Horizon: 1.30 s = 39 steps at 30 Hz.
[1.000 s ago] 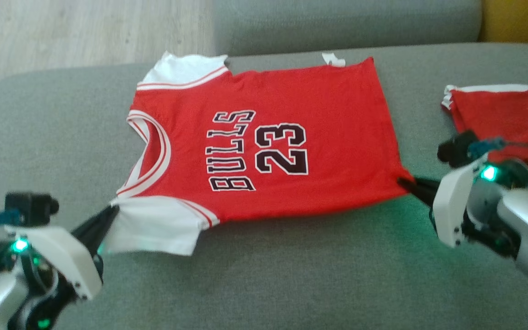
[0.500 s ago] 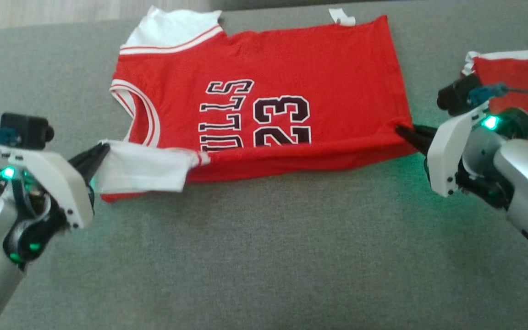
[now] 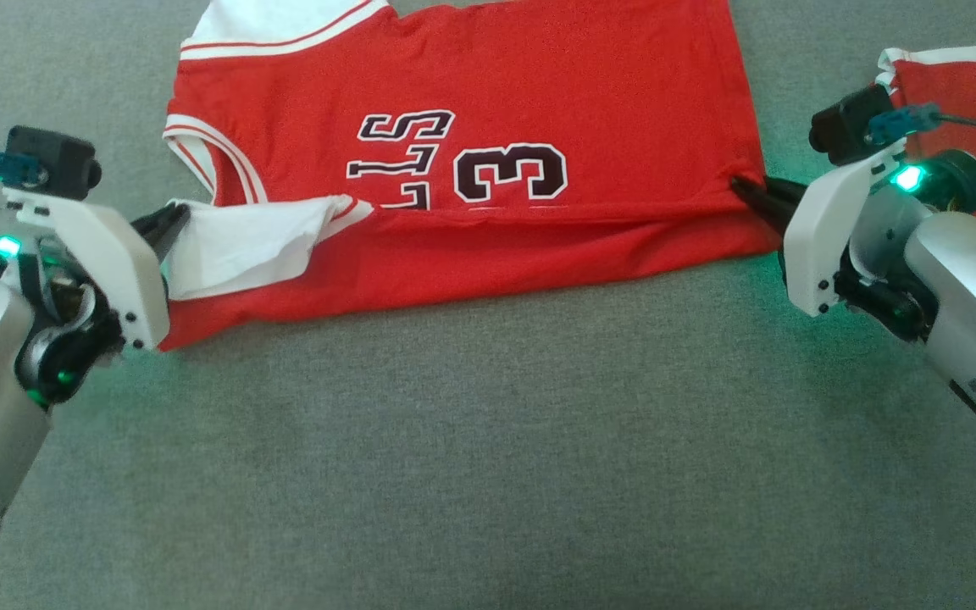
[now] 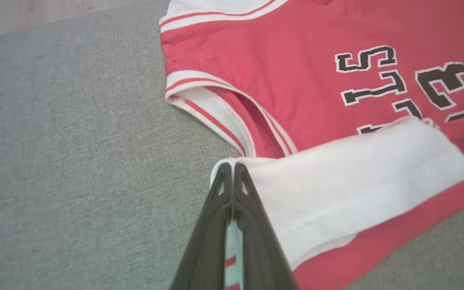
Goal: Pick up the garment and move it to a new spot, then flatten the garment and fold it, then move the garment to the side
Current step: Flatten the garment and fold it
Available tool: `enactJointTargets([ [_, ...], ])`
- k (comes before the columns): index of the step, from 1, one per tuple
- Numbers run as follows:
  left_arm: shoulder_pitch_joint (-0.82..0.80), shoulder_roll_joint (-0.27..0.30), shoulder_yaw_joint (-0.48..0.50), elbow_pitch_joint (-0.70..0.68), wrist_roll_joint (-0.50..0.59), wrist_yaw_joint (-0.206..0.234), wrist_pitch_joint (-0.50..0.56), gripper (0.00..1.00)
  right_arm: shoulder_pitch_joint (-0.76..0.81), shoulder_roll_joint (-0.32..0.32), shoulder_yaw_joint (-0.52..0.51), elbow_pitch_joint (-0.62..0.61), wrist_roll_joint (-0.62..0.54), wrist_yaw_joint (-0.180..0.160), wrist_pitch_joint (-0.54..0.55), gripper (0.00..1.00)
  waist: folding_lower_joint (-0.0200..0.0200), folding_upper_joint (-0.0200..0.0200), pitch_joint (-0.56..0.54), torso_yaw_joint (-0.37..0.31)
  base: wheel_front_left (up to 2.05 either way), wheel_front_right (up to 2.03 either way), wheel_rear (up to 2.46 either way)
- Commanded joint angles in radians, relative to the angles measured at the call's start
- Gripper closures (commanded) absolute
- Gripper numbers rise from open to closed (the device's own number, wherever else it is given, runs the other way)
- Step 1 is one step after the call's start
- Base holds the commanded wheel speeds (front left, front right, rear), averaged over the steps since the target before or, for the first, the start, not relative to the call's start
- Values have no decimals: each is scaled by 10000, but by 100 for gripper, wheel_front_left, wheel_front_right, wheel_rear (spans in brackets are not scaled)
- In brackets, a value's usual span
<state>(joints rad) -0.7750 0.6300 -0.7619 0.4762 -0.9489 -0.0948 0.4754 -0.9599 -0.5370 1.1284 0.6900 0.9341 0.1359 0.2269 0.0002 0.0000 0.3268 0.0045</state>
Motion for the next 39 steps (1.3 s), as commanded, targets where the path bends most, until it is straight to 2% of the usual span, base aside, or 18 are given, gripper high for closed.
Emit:
enactJointTargets([
  [1, -605, 413, 409, -100, 67, -33, 0, 100, -99, -53, -23, -79, 25, -52, -128, 100, -2, 0, 33, -10, 0, 0, 0],
  [3, -777, 280, 344, 131, 138, -72, -58, 100, -220, -9, 3, 82, 28, -52, -278, 100, -2, 0, 84, -10, 0, 0, 0],
  [4, -872, 201, 365, 248, 203, -40, -210, 100, -311, 15, 18, 148, -43, -52, -454, 69, -2, 0, 110, -2, 0, 0, 0],
  [5, -1001, 113, 424, 343, 341, 36, -546, 58, -374, 45, -24, 263, -39, -52, -607, 0, -2, 0, 133, 6, 0, 0, 0],
  [6, -1136, -5, 531, 448, 515, 195, -1049, 0, -431, 100, -110, 404, 12, -52, -741, 0, -2, 0, 148, 16, 0, 0, 0],
  [12, -1573, -790, 1105, 1139, 1047, 579, -3941, 0, -664, 441, -820, 1176, 124, -52, -2296, 0, -2, 0, -71, 83, 0, 0, 0],
  [13, -1565, -980, 1289, 1267, 1206, 670, -5018, 0, -644, 582, -1186, 1347, 183, -52, -3126, 0, -2, 0, -247, 86, 0, 0, 0],
  [16, -1339, -1225, 1534, 1278, 1296, 755, -6378, 0, -457, 805, -1684, 1462, 200, -52, -4345, 0, -2, 0, -567, 75, 0, 0, 0],
  [18, -1058, -1362, 1713, 1140, 1315, 848, -6966, 0, -273, 928, -2113, 1463, 80, -52, -4747, 0, -2, 0, -817, 71, 0, 0, 0],
  [19, -897, -1403, 1796, 1005, 1407, 945, -7141, 0, -157, 985, -2414, 1455, -6, -52, -4831, 0, -2, 0, -942, 67, 0, 0, 0],
  [20, -455, -1492, 2072, 589, 1562, 1170, -7316, 0, 61, 1095, -3358, 1125, -490, -52, -4875, 0, -2, 0, -1159, 30, 0, 0, 0],
  [24, 816, -1818, 3167, -960, 2282, 1695, -7365, 0, 1402, 1492, -6042, -257, -2431, -52, -4883, 0, -2, 0, -1543, -5, 0, 0, 0],
  [27, 2085, -2237, 3912, -1990, 2970, 1922, -7368, 0, 2848, 2250, -7946, -1487, -3975, -52, -4884, 0, -2, 0, -1804, -21, 0, 0, 0],
  [30, 3208, -2742, 4491, -2663, 3559, 2019, -7369, 0, 4203, 3123, -9297, -2460, -5377, -52, -4885, 0, -2, 0, -2008, 3, 0, 0, 0],
  [34, 4410, -3394, 5136, -2914, 4273, 1989, -7370, 0, 5544, 4099, -10072, -3073, -6772, -52, -4885, 0, -2, 0, -2212, -7, 0, 0, 0],
  [39, 5460, -4132, 5654, -2698, 4866, 1702, -7371, 0, 6589, 4670, -10338, -3340, -7359, -52, -4886, 0, -2, 0, -2433, -83, 0, 0, 0],
])
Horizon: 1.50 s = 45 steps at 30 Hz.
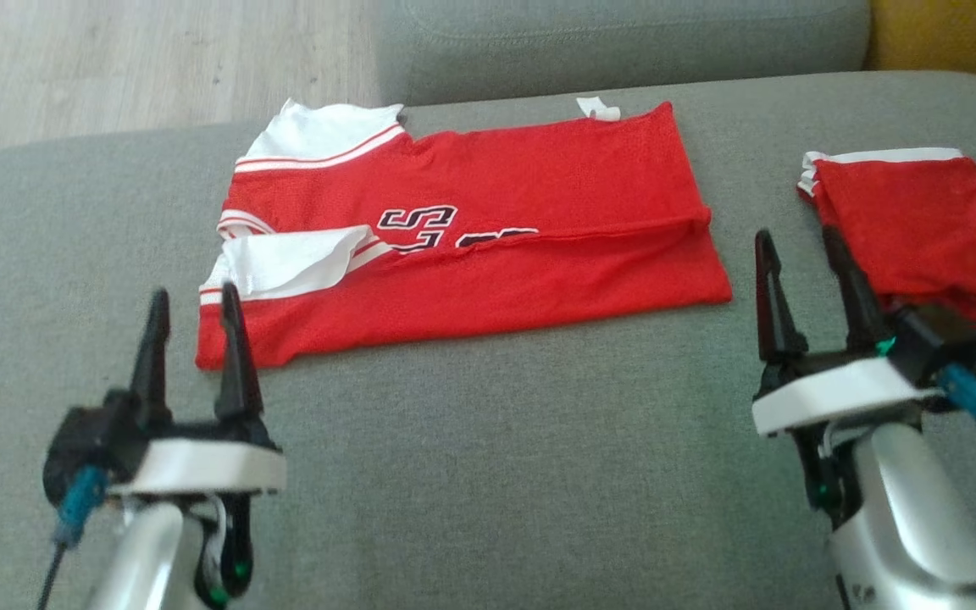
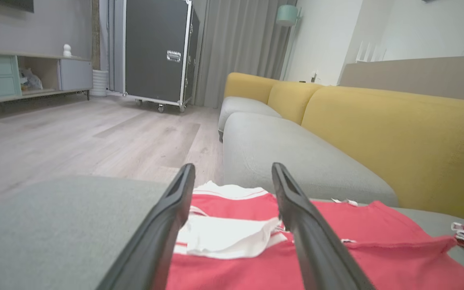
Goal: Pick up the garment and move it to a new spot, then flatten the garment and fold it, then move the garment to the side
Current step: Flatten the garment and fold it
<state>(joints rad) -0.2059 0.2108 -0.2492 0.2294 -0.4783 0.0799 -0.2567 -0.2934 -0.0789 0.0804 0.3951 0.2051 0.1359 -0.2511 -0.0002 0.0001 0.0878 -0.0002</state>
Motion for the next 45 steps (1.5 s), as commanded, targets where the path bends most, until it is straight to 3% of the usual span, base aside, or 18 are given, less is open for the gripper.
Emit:
enactJointTargets([
  [1, -108, -61, 650, -165, 243, -106, -50, 0, 57, 144, 141, -436, -122, -52, -106, 0, 2, -1, -60, -58, 0, 0, 0],
  [11, -362, -387, 1223, 974, 896, -615, -49, 0, 127, 281, 384, -750, -91, -52, -106, 0, 2, -1, 306, -369, 0, 0, 0],
  [22, -1995, -50, 1131, 4170, 945, -92, 1823, 0, -178, 285, 511, -1242, 168, -52, -106, 0, 2, -1, 1264, -711, 0, 0, 0],
  [29, -2661, 205, 1427, 5392, 892, 410, 1765, 0, -287, 286, 631, -1332, 331, -52, -106, 0, 2, -1, 1602, -863, 0, 0, 0],
  [34, -2927, 245, 1397, 6058, 843, 394, 1815, 0, -301, 286, 697, -1320, 410, -52, -106, 0, 2, -1, 1689, -904, 0, 0, 0],
  [37, -3010, 200, 1170, 6476, 801, 55, 2362, 0, -358, 286, 757, -1307, 482, -52, -106, 0, 2, -1, 1710, -915, 0, 0, 0],
  [38, -3042, 195, 1103, 6581, 781, -70, 2542, 4, -389, 286, 786, -1301, 504, -52, -106, 0, 2, -1, 1715, -915, 0, 0, 0],
  [39, -3066, 203, 1048, 6672, 770, -156, 2697, 57, -423, 286, 819, -1292, 514, -52, -107, 0, 2, -1, 1715, -913, 0, 0, 0],
  [40, -3088, 221, 998, 6735, 773, -217, 2801, 100, -456, 286, 842, -1279, 519, -52, -107, 0, 2, -1, 1711, -904, 0, 0, 0],
  [45, -3184, 331, 891, 6599, 821, -372, 2466, 100, -660, 286, 742, -697, 285, -52, -49, 0, 2, -1, 1571, -791, 0, 0, 0],
])
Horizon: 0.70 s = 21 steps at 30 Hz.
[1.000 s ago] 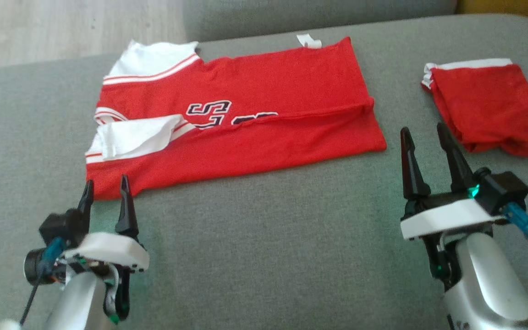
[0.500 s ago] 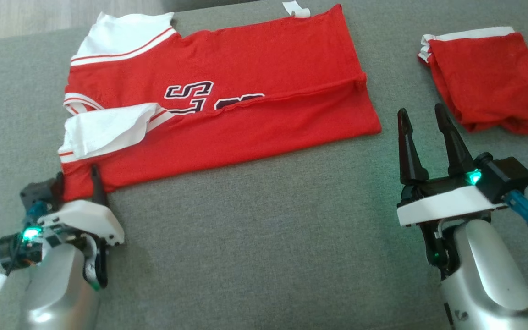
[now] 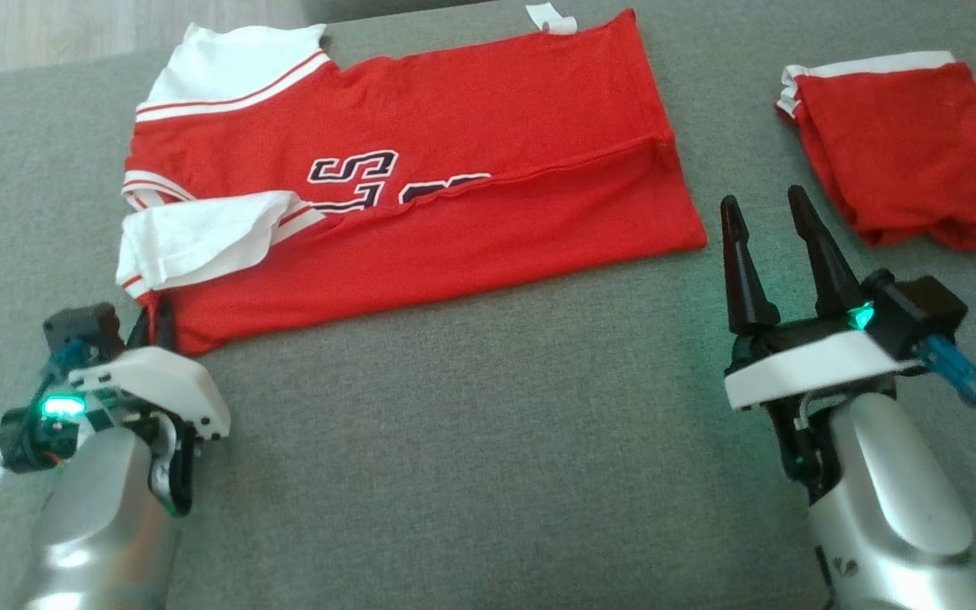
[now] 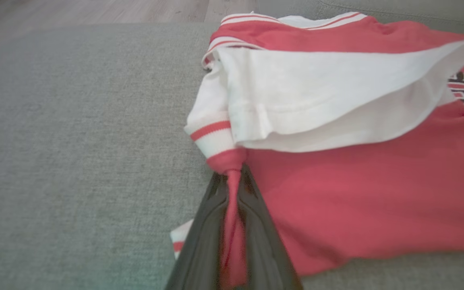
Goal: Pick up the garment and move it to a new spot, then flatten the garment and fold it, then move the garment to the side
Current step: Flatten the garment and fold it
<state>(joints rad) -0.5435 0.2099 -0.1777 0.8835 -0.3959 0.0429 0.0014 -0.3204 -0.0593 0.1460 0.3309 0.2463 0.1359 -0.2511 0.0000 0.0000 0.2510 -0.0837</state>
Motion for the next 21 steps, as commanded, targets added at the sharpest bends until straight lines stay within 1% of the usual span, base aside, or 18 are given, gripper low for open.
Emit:
enactJointTargets([
  [1, 166, 352, 147, -69, 26, -49, -325, 100, -474, 91, -43, 229, -228, -52, 151, 0, 0, 0, -98, 74, 0, 0, 0],
  [3, 111, 346, 90, -408, 67, -187, -804, 100, -716, 91, -244, 722, -479, -52, 520, 0, 0, 0, -169, 153, 0, 0, 0],
  [4, 111, 346, 90, -408, 67, -187, -804, 100, -716, 91, -244, 722, -479, -52, 520, 0, 0, 0, -169, 153, 0, 0, 0],
  [7, 43, 367, -55, -1016, 201, -411, -1576, 100, -1180, 91, -487, 1549, -698, -52, 1305, 0, 0, 0, -227, 265, 0, 0, 0],
  [8, 34, 377, -133, -1211, 258, -502, -1755, 100, -1358, 91, -526, 1849, -794, -52, 1581, 0, 0, 0, -238, 306, 0, 0, 0],
  [10, 12, 380, -231, -1579, 349, -551, -1984, 100, -1730, 91, -580, 2436, -700, -52, 2052, 0, 0, 0, -252, 409, 0, 0, 0],
  [16, 22, 364, -606, -2652, 687, -544, -2233, 100, -2862, 91, -561, 4503, -297, -52, 3194, 0, 0, 0, -226, 729, 0, 0, 0],
  [19, 89, 312, -805, -2978, 793, -522, -2151, 100, -3375, 91, -643, 5666, -377, -52, 3667, 0, 0, 0, -193, 886, 0, 0, 0],
  [20, 116, 262, -928, -3120, 839, -511, -2064, 100, -3663, 91, -580, 6301, -247, -52, 3813, 0, 0, 0, -162, 1003, 0, 0, 0],
  [21, 136, 258, -984, -3159, 869, -500, -2018, 100, -3784, 91, -493, 6556, -202, -52, 3815, 0, 0, 0, -150, 1042, 0, 0, 0],
])
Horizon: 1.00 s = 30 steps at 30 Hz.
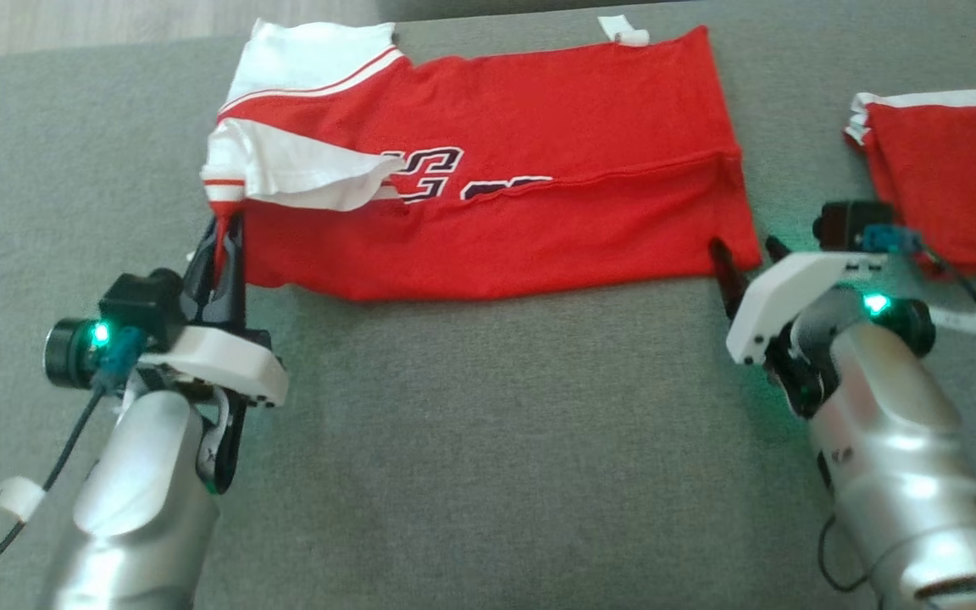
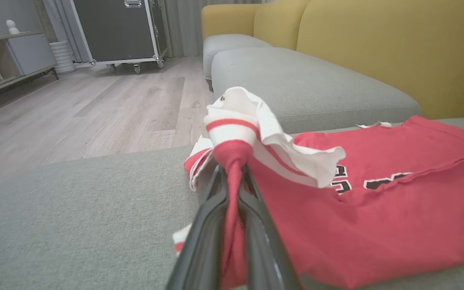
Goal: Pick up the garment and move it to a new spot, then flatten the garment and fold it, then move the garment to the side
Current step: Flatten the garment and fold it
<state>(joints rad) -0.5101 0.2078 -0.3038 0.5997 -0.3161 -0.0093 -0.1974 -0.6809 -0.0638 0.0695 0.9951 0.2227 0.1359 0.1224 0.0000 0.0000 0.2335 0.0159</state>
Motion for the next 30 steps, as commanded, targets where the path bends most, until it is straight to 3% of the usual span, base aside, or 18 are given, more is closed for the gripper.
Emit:
enactJointTargets([
  [1, -175, 279, 240, -348, 87, 35, 2, 100, -293, 135, 378, 135, 39, -52, 50, 30, 0, 0, 38, 75, 0, 0, 0],
  [2, -150, 275, 218, -362, 83, 46, 36, 100, -396, 135, 489, 309, 9, -52, -35, 85, 0, 0, 46, 94, 0, 0, 0],
  [3, -120, 280, 207, -361, 72, 61, 70, 100, -487, 135, 579, 448, -71, -52, -179, 100, 0, 0, 44, 104, 0, 0, 0],
  [7, 36, 370, 246, -276, 0, 147, 158, 100, -740, 135, 652, 833, -663, -52, -912, 100, 0, 0, -47, 45, 0, 0, 0],
  [17, 920, 655, 248, 97, -215, 219, 367, 100, -299, 19, -483, 935, -1822, -52, -2120, 100, 0, 0, -890, -439, 0, 0, 0],
  [30, 2091, 901, 0, -46, -378, 178, 907, 100, 1189, -171, -208, -409, -1424, -52, -1117, 100, 0, 0, -1834, -766, 0, 0, 0],
])
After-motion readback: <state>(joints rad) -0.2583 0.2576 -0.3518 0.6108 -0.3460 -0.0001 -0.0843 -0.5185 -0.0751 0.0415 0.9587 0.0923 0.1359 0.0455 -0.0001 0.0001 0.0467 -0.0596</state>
